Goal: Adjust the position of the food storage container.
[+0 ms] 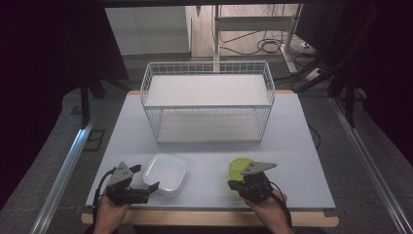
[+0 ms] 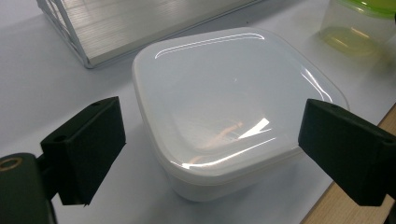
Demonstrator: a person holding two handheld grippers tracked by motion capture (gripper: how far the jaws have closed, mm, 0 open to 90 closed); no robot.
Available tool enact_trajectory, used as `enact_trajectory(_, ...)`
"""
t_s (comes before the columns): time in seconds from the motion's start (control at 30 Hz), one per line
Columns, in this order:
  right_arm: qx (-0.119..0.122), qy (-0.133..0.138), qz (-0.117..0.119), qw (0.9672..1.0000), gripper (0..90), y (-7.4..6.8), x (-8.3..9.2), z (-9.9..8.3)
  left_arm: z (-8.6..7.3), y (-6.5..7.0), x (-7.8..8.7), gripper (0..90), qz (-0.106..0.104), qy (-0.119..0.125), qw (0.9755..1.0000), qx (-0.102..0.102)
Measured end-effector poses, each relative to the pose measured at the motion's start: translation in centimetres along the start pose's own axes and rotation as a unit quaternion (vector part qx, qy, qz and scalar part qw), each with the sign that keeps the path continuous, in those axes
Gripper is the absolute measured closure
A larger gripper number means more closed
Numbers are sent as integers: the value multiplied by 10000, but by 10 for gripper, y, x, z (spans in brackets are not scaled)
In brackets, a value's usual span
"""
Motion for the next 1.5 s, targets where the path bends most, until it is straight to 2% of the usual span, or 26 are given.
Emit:
enact_trajectory(0.2, -135, 16, -100, 9999, 894, 10, 3, -3, 0, 0, 0, 73, 1, -15, 10000, -9)
enact_trajectory(0.3, -163, 68, -32, 9998, 889, 10, 5, -2, 0, 0, -1, 73, 5, -14, 10000, -12)
enact_trajectory(0.43, -31, 130, -21, 9999, 881, 8, 6, 6, 0, 0, 0, 73, 22, -2, 10000, -13)
enact_trajectory(0.57, 22, 158, -155, 9998, 884, 16, 3, 16, 0, -1, 0, 74, 43, 13, 10000, -14)
enact_trajectory(0.67, 98, 156, -199, 9996, 891, 21, -4, 27, 1, -1, 0, 74, 52, 15, 10000, -14)
enact_trajectory(0.8, 295, -45, -264, 9992, 894, 25, -19, 38, 0, -1, 1, 74, 56, 15, 10000, -17)
enact_trajectory(0.93, 251, -244, -315, 9989, 896, 30, -26, 34, 0, -1, 1, 74, 52, 7, 10000, -13)
enact_trajectory(0.97, 198, -207, -270, 9992, 896, 32, -25, 33, 0, -1, 0, 74, 52, 4, 10000, -15)
enact_trajectory(1.07, 178, -225, -374, 9989, 896, 36, -20, 32, 0, 0, 0, 74, 58, -10, 10000, -33)
enact_trajectory(1.33, -33, -162, -419, 9990, 894, 45, -6, 22, 0, -1, -1, 74, 56, -19, 10000, -25)
enact_trajectory(1.43, 52, -134, -387, 9991, 894, 41, -11, 26, 0, 0, -1, 74, 69, -28, 10000, -46)
enact_trajectory(1.5, 185, -230, -369, 9989, 894, 37, -18, 29, 0, 0, -1, 74, 62, -31, 10000, -47)
Point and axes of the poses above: each handheld gripper's, and its own axes: x roughly backward along the jaws, z roughly out of its top, y roughly to its right, the point moved 3 cm from there along -x, roughly forward along the jaws, and after that the axes turned 13 degrees about x, right-handed, at the moved point
